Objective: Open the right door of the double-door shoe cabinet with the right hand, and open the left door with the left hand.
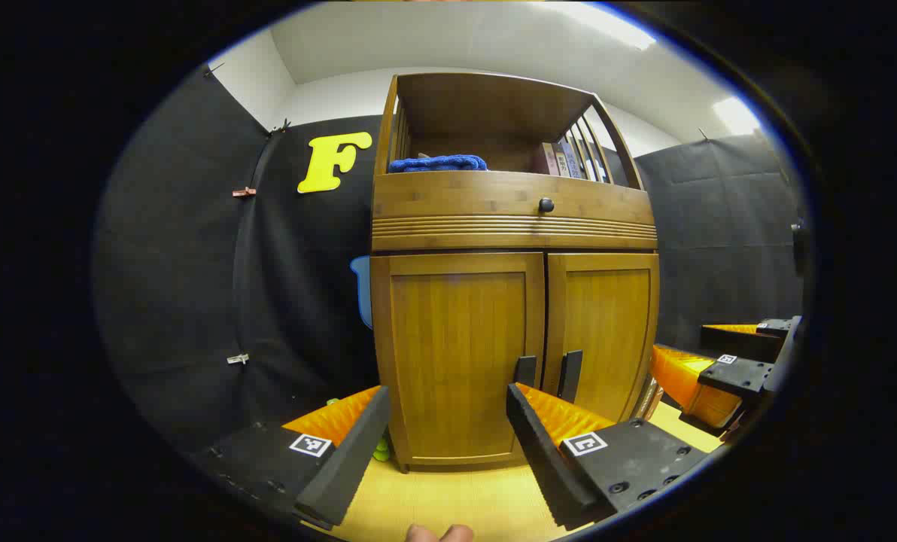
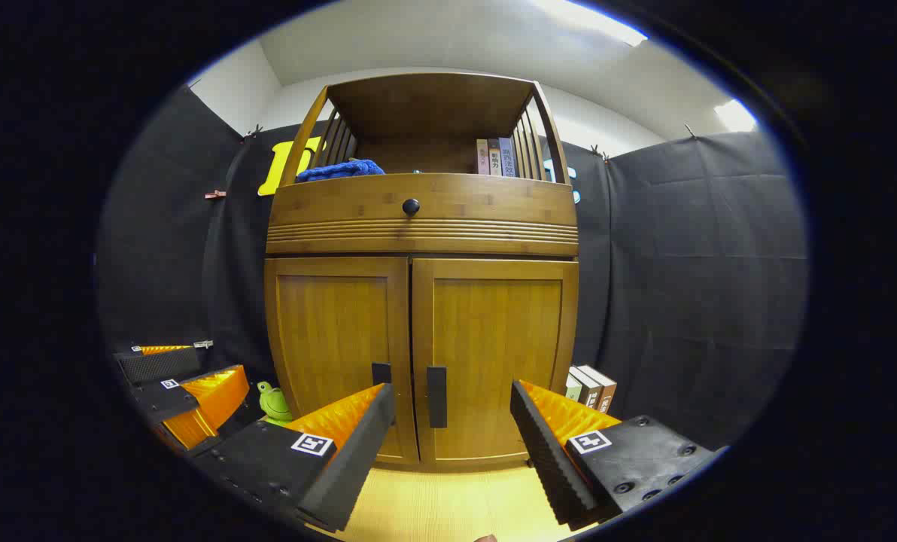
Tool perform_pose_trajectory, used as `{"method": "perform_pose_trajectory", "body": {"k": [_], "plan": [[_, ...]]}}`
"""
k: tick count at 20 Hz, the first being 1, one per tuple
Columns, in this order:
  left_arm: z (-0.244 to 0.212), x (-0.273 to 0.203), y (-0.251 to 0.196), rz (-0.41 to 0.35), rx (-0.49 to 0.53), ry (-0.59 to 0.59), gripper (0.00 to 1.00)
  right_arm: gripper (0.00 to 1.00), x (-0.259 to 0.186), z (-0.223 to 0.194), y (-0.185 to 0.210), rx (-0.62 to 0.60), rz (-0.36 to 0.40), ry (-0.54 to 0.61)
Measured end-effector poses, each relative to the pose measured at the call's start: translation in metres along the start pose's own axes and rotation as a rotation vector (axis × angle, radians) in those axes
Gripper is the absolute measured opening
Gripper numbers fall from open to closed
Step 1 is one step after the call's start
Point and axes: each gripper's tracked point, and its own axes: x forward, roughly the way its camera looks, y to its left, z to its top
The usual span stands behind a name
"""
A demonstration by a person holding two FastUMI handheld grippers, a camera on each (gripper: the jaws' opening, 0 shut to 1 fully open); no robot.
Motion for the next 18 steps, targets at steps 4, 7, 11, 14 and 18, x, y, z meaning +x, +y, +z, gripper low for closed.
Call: {"method": "perform_pose_trajectory", "body": {"k": [4, 7, 11, 14, 18], "plan": [[-0.0006, -0.0006, -0.0035, -0.005, -0.004, 0.001, 0.96, 0.98, -0.0011, 0.0046, 0.0011, -0.001, 0.009, -0.016], [0.0011, -0.0002, -0.0055, -0.013, -0.011, -0.003, 0.94, 0.98, -0.0026, 0.0053, 0.0003, 0.002, 0.009, -0.024], [0.0014, 0.002, -0.004, -0.01, -0.016, -0.003, 0.96, 0.97, -0.0005, 0.0032, -0.0003, -0.006, -0.001, -0.014], [0.001, 0.0039, -0.0033, -0.01, -0.018, -0.005, 0.94, 0.98, 0.0007, 0.0027, -0.0017, -0.007, -0.004, -0.013], [-0.0002, 0.0051, -0.0015, -0.009, -0.016, -0.007, 0.96, 0.98, 0.0015, 0.0014, 0.0003, -0.01, -0.004, -0.009]]}}
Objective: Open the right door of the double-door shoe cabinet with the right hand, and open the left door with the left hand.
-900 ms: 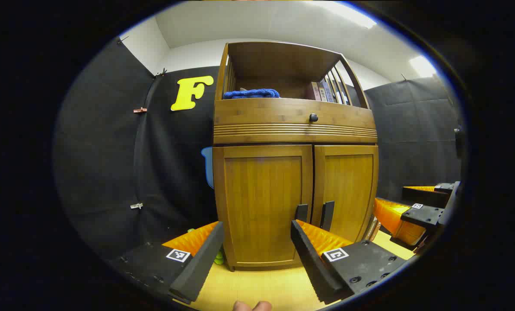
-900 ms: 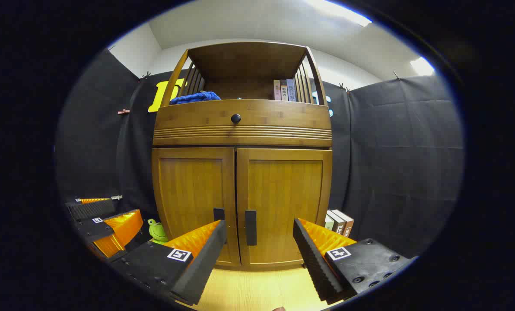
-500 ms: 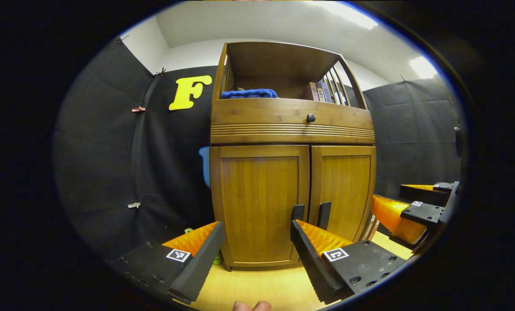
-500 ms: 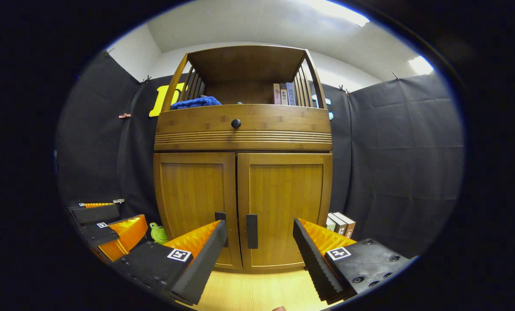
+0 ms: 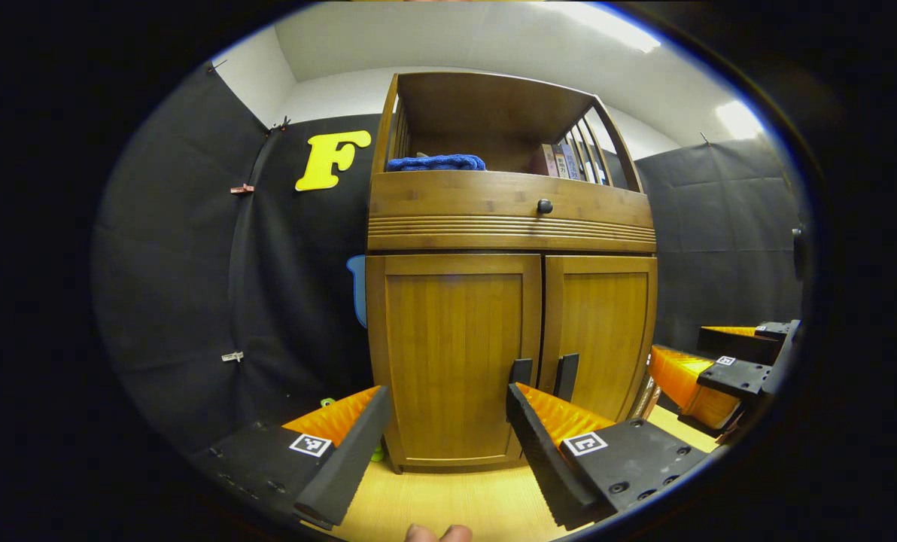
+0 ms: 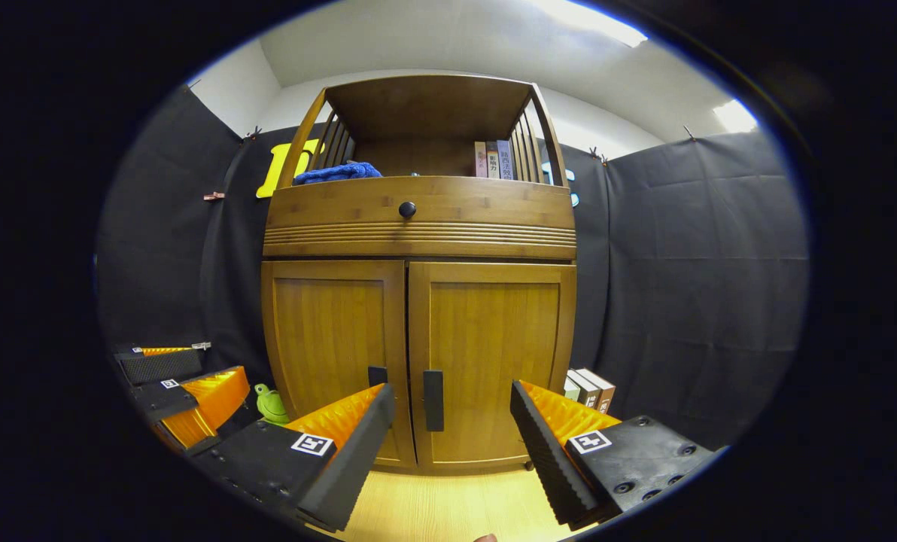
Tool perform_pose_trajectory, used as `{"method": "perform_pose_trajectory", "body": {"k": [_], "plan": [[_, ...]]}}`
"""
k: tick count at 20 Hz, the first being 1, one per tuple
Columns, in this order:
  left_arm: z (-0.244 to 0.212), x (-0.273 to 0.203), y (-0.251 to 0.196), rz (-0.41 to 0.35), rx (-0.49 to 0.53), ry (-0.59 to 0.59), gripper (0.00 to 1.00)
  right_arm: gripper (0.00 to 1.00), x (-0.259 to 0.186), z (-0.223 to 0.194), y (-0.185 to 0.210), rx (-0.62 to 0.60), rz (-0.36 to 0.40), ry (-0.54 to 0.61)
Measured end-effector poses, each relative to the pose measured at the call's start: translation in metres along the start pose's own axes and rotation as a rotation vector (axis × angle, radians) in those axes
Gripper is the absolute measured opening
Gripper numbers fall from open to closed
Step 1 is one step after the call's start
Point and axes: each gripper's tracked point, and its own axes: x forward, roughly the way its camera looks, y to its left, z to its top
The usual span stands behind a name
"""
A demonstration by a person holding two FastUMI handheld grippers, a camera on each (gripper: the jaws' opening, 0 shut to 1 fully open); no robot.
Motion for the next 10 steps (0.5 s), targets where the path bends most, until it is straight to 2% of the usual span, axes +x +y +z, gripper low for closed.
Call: {"method": "perform_pose_trajectory", "body": {"k": [5, 10], "plan": [[0.0, -0.001, 0.003, 0.008, 0.003, -0.002, 0.96, 0.98, 0.005, -0.005, 0.003, -0.001, 0.022, 0.008], [-0.005, -0.002, 0.007, 0.027, 0.009, 0.002, 0.96, 0.98, 0.036, -0.021, 0.014, 0.023, 0.062, 0.03]]}}
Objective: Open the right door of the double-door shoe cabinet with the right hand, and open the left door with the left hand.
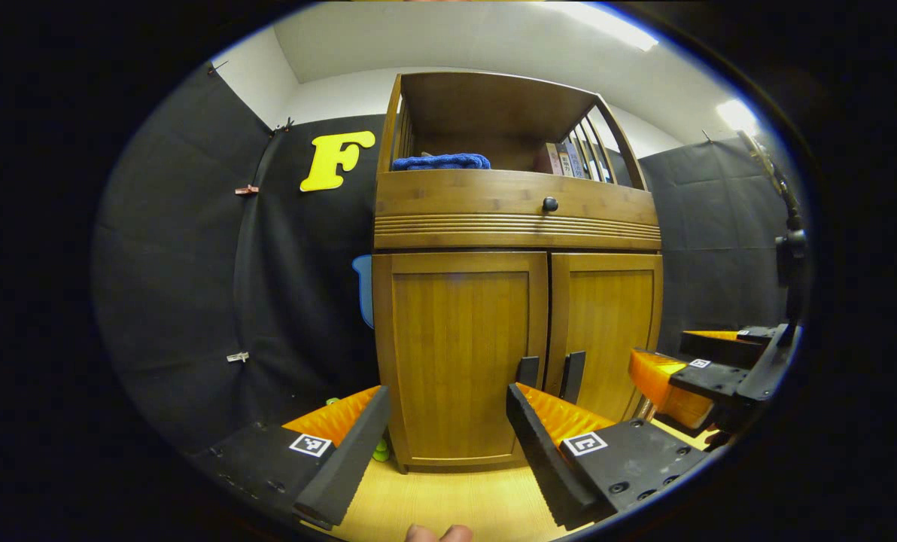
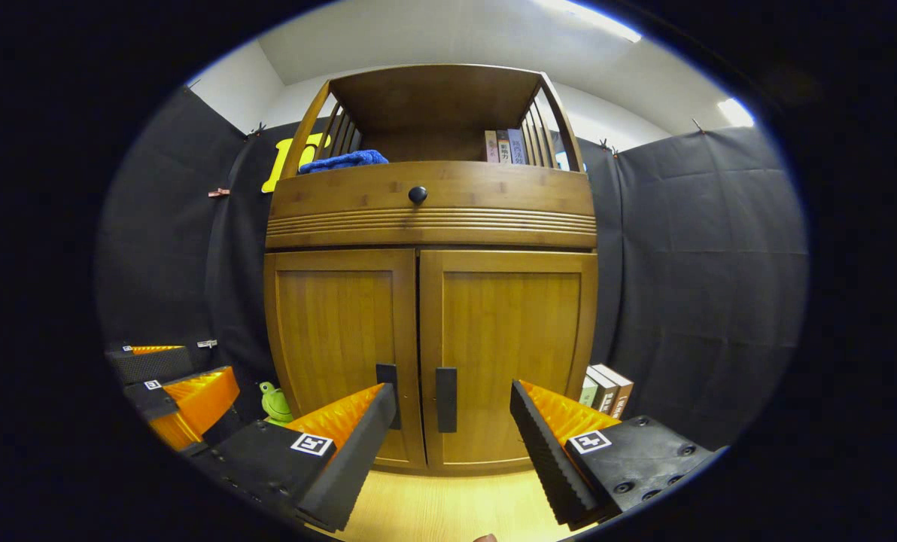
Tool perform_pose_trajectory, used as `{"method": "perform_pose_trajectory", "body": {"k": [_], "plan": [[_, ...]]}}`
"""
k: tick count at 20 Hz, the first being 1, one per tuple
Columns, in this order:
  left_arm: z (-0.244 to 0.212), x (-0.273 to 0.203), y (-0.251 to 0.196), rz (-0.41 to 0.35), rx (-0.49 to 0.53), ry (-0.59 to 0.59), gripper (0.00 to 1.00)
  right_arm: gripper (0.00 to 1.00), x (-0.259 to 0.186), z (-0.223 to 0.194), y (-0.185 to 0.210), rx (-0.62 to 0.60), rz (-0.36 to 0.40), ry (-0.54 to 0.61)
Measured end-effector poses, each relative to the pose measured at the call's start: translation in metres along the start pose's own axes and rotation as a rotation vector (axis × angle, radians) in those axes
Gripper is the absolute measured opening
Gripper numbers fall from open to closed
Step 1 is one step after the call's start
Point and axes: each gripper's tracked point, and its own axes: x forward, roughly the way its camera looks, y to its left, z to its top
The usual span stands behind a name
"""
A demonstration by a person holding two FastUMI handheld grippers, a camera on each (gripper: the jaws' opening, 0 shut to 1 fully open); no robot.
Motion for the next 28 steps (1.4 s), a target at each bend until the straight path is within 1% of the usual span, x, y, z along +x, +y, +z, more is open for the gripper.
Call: {"method": "perform_pose_trajectory", "body": {"k": [1, 2, 4, 6, 7, 8, 9, 10, 12, 13, 14, 15, 17, 19, 20, 21, 23, 25, 26, 27, 28], "plan": [[0.0, 0.0, 0.001, 0.004, 0.003, 0.001, 0.96, 0.96, 0.01, -0.006, 0.002, 0.007, 0.011, 0.001], [-0.001, 0.0, 0.001, 0.009, 0.006, 0.002, 0.96, 0.99, 0.021, -0.012, 0.002, 0.009, 0.02, 0.005], [-0.003, 0.001, 0.004, 0.019, 0.008, 0.007, 0.96, 0.98, 0.042, -0.031, 0.0, 0.035, 0.034, 0.032], [-0.006, 0.003, 0.006, 0.028, 0.014, 0.008, 0.96, 0.98, 0.062, -0.045, -0.002, 0.083, 0.038, 0.054], [-0.006, 0.003, 0.007, 0.038, 0.02, 0.008, 0.96, 0.99, 0.074, -0.052, -0.006, 0.097, 0.036, 0.065], [-0.007, 0.003, 0.008, 0.048, 0.028, 0.008, 0.96, 0.98, 0.085, -0.062, -0.01, 0.111, 0.039, 0.084], [-0.008, 0.003, 0.008, 0.055, 0.033, 0.01, 0.96, 0.98, 0.094, -0.072, -0.012, 0.126, 0.039, 0.108], [-0.01, 0.004, 0.007, 0.06, 0.037, 0.013, 0.96, 1.0, 0.105, -0.078, -0.015, 0.14, 0.033, 0.119], [-0.013, 0.004, 0.005, 0.072, 0.048, 0.023, 0.96, 0.91, 0.122, -0.088, -0.015, 0.149, 0.03, 0.125], [-0.014, 0.003, 0.003, 0.081, 0.057, 0.028, 0.96, 0.91, 0.127, -0.09, -0.015, 0.145, 0.036, 0.126], [-0.016, 0.001, 0.003, 0.095, 0.066, 0.029, 0.96, 0.82, 0.139, -0.096, -0.016, 0.141, 0.049, 0.127], [-0.015, -0.001, 0.002, 0.105, 0.069, 0.03, 0.96, 0.9, 0.145, -0.1, -0.014, 0.132, 0.059, 0.13], [-0.015, -0.001, 0.0, 0.115, 0.067, 0.033, 0.96, 0.91, 0.152, -0.109, -0.009, 0.111, 0.083, 0.146], [-0.015, -0.003, -0.002, 0.125, 0.069, 0.035, 0.96, 0.55, 0.165, -0.123, -0.007, 0.107, 0.086, 0.163], [-0.015, -0.003, -0.002, 0.13, 0.069, 0.04, 0.96, 0.52, 0.17, -0.127, -0.006, 0.108, 0.09, 0.167], [-0.016, -0.003, -0.002, 0.135, 0.069, 0.044, 0.96, 0.53, 0.177, -0.133, -0.005, 0.089, 0.081, 0.169], [-0.017, -0.007, -0.003, 0.142, 0.064, 0.052, 0.96, 0.37, 0.17, -0.124, -0.006, 0.033, 0.088, 0.141], [-0.017, -0.01, -0.002, 0.144, 0.058, 0.052, 0.96, 0.37, 0.167, -0.126, -0.005, 0.005, 0.105, 0.149], [-0.017, -0.012, -0.002, 0.145, 0.054, 0.051, 0.96, 0.29, 0.169, -0.132, -0.004, 0.012, 0.127, 0.178], [-0.015, -0.013, 0.0, 0.145, 0.05, 0.048, 0.96, 0.28, 0.166, -0.13, -0.004, 0.03, 0.137, 0.182], [-0.015, -0.014, 0.0, 0.143, 0.044, 0.048, 0.96, 0.22, 0.159, -0.129, -0.005, 0.035, 0.148, 0.19]]}}
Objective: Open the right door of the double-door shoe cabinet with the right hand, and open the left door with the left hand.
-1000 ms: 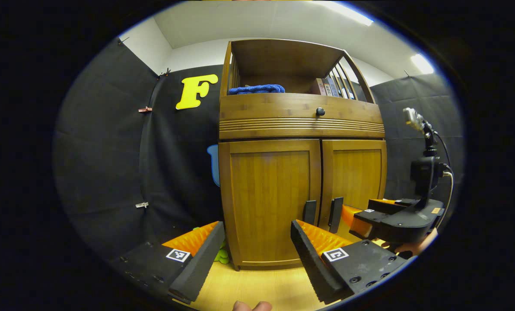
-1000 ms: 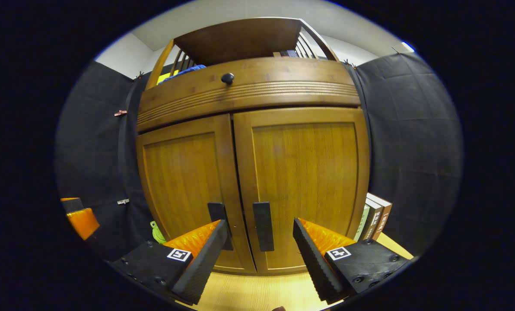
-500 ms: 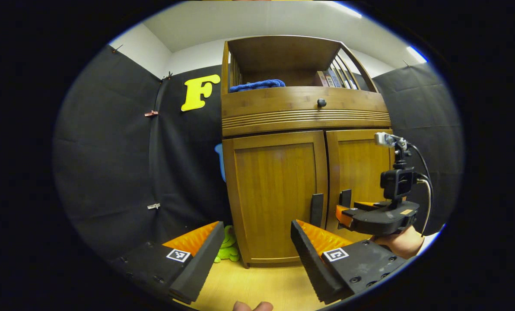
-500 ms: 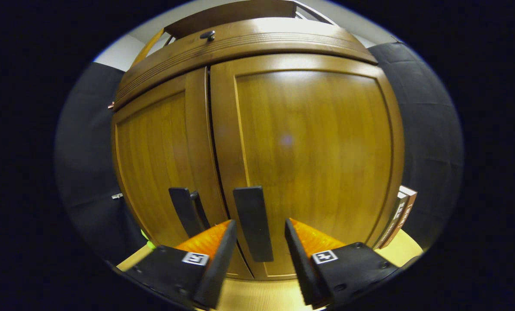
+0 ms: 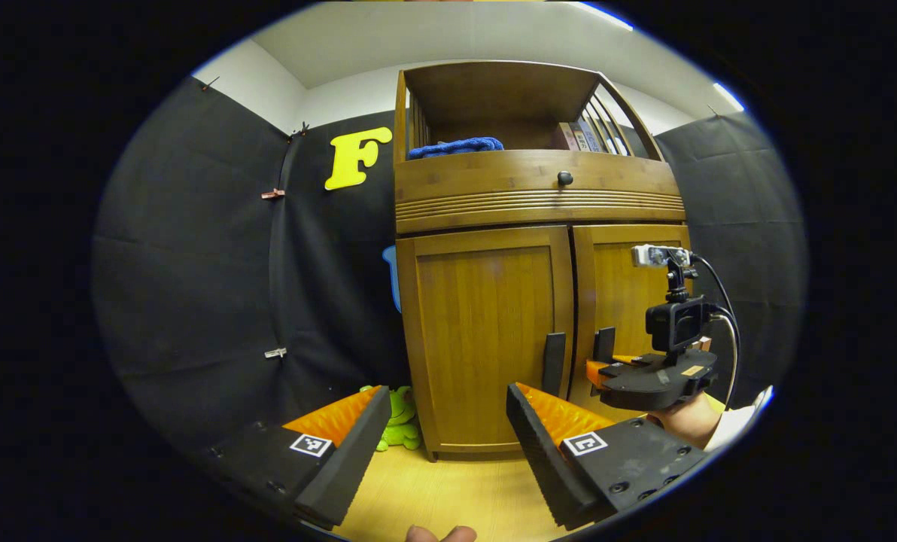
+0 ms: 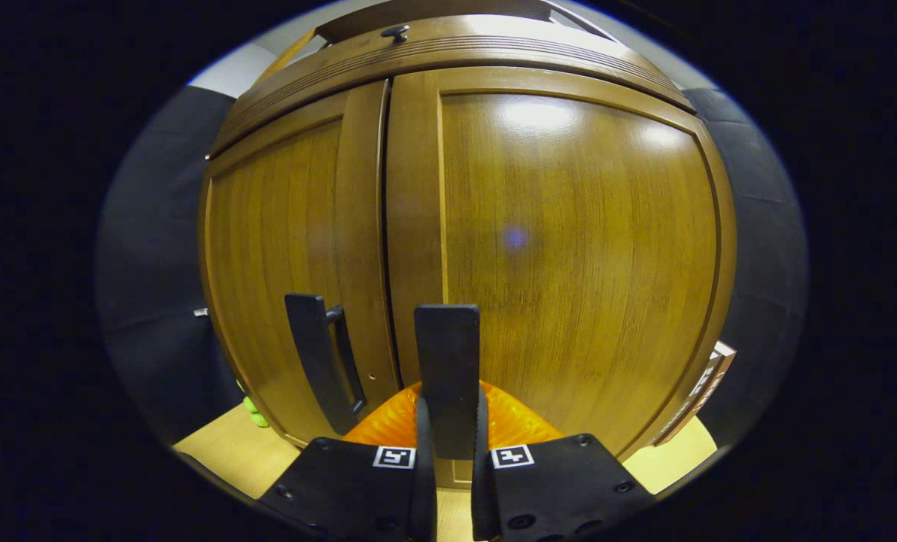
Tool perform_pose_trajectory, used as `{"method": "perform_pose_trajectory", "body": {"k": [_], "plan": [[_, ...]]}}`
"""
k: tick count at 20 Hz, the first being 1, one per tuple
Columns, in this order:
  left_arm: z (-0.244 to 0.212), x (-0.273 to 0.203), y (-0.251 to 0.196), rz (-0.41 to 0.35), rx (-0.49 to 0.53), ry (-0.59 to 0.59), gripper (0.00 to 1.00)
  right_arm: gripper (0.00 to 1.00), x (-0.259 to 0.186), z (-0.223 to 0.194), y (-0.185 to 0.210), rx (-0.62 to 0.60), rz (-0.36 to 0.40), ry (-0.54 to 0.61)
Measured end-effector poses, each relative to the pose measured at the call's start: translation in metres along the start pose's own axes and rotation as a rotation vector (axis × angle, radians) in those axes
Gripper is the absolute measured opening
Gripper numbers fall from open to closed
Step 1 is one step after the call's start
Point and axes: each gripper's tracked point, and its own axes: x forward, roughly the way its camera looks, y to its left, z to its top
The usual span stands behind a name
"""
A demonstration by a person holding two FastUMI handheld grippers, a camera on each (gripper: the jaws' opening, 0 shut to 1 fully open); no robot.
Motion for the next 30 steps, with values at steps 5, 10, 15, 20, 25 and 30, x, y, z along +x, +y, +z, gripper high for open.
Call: {"method": "perform_pose_trajectory", "body": {"k": [5, 10, 15, 20, 25, 30], "plan": [[0.006, -0.011, 0.001, -0.022, -0.006, -0.017, 0.96, 0.22, -0.057, -0.005, -0.007, 0.018, 0.029, -0.021], [0.005, -0.022, 0.0, -0.057, -0.016, -0.025, 0.96, 0.21, -0.112, -0.009, -0.029, 0.018, 0.017, -0.013], [0.009, -0.028, -0.002, -0.083, -0.006, -0.044, 0.96, 0.21, -0.152, -0.013, -0.054, 0.017, -0.046, -0.014], [0.008, -0.027, -0.013, -0.136, -0.021, -0.048, 0.96, 0.21, -0.176, -0.014, -0.076, 0.012, -0.118, -0.006], [0.01, -0.021, -0.029, -0.176, -0.034, -0.057, 0.96, 0.21, -0.195, -0.016, -0.098, 0.014, -0.169, 0.0], [0.012, -0.008, -0.058, -0.218, -0.04, -0.055, 0.96, 0.2, -0.215, -0.015, -0.125, -0.003, -0.171, 0.004]]}}
